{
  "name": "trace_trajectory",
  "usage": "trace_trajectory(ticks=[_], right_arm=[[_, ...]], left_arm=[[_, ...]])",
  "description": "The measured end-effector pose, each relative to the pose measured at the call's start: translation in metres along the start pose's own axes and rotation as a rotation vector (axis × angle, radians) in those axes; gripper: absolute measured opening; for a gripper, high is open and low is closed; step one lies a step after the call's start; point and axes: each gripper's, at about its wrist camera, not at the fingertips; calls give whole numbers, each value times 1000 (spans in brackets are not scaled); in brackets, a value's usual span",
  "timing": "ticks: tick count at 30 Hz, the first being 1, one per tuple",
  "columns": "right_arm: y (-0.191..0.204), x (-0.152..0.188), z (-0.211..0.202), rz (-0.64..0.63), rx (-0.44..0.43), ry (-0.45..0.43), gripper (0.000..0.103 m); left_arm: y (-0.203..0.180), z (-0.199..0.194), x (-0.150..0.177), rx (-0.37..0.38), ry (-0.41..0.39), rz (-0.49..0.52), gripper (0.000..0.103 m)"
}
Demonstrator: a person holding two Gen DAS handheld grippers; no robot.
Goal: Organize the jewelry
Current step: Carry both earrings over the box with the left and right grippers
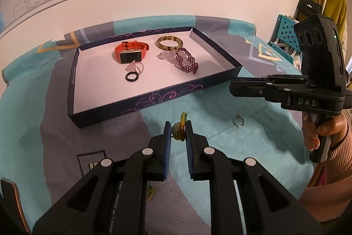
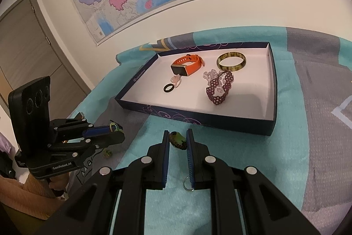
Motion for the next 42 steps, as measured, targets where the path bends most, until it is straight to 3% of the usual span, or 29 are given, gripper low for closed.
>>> trace_trajectory(ticks=[42], right_arm=[[11,-27,6,-51,7,-30,13]], left_arm=[[19,3,-28,-28,-48,-6,13]])
Point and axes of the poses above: each gripper's, at about its wrist camera, not at the fingertips, and z roughly the way its jaws point, y to its left, x to its underside, and after that the axes turned 11 degrees about z, right-handed
